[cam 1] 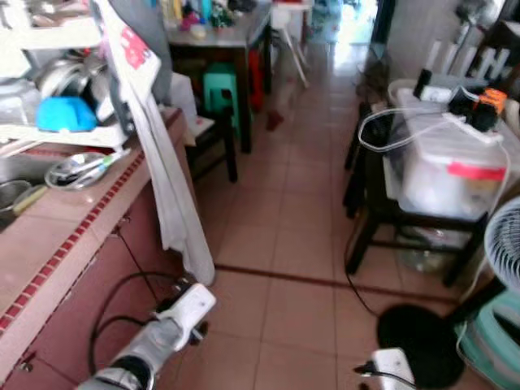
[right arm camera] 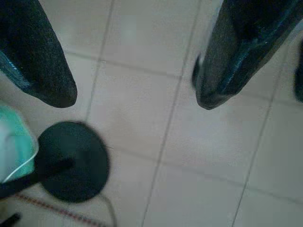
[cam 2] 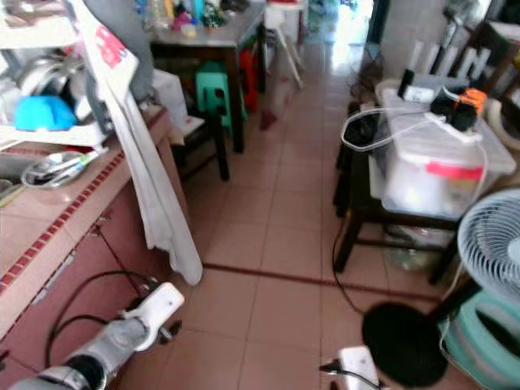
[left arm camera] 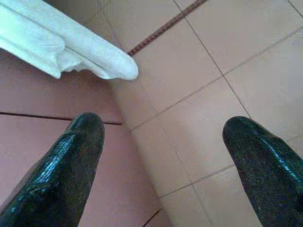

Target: Kitchen organization

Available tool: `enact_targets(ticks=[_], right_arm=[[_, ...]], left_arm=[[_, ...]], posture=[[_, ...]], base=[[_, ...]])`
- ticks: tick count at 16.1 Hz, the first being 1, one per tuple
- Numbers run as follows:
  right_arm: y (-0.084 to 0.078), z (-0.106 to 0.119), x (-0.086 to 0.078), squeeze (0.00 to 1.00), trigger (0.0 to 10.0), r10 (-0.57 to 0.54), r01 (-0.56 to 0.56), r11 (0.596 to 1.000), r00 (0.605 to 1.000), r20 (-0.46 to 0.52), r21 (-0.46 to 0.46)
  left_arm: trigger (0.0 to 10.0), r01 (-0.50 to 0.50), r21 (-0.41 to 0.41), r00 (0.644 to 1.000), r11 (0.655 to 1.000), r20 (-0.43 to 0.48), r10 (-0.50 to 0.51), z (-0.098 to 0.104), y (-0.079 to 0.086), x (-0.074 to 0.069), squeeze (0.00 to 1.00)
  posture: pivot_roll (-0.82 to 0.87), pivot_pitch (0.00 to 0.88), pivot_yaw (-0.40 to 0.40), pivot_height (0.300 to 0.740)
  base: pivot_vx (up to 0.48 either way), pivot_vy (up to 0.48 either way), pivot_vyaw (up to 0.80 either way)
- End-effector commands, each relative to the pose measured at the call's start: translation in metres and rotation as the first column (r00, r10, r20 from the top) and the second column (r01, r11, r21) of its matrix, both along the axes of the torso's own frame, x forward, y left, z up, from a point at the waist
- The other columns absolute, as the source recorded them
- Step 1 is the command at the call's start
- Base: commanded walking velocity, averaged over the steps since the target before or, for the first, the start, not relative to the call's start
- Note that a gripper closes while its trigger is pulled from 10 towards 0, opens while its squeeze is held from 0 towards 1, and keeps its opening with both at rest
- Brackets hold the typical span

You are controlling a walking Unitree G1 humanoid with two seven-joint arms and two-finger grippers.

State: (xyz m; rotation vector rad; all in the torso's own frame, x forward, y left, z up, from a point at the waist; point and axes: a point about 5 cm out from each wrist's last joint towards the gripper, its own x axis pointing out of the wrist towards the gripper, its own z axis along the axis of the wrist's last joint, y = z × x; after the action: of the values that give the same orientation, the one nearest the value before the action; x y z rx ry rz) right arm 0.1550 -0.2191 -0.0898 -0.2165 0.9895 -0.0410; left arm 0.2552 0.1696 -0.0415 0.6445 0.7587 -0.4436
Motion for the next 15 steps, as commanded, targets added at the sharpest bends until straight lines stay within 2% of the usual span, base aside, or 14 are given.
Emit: enact_targets(ticks=[1, 15], right_arm=[[0.0131, 0.0005, 0.0071, 0.0, 10.0, 0.018, -0.018, 0.999, 1.0, 0.018, 0.026], [0.0162, -0.0014, 0.0036, 0.0, 10.0, 0.026, -0.026, 0.999, 1.0, 0.008, 0.028]], left_arm=[[10.0, -0.025, 0.043, 1.0, 0.999, 0.007, 0.025, 0.0032, 0.0181, 0.0017, 0.0], [10.0, -0.024, 0.047, 1.0, 0.999, 0.004, 0.024, 0.0033, 0.0192, 0.0017, 0.0]], posture=[[0.13, 0.0, 0.03, 0.74], [0.13, 0.0, 0.034, 0.74]], base=[[0.334, 0.0, 0.0], [0.344, 0.0, 0.0]])
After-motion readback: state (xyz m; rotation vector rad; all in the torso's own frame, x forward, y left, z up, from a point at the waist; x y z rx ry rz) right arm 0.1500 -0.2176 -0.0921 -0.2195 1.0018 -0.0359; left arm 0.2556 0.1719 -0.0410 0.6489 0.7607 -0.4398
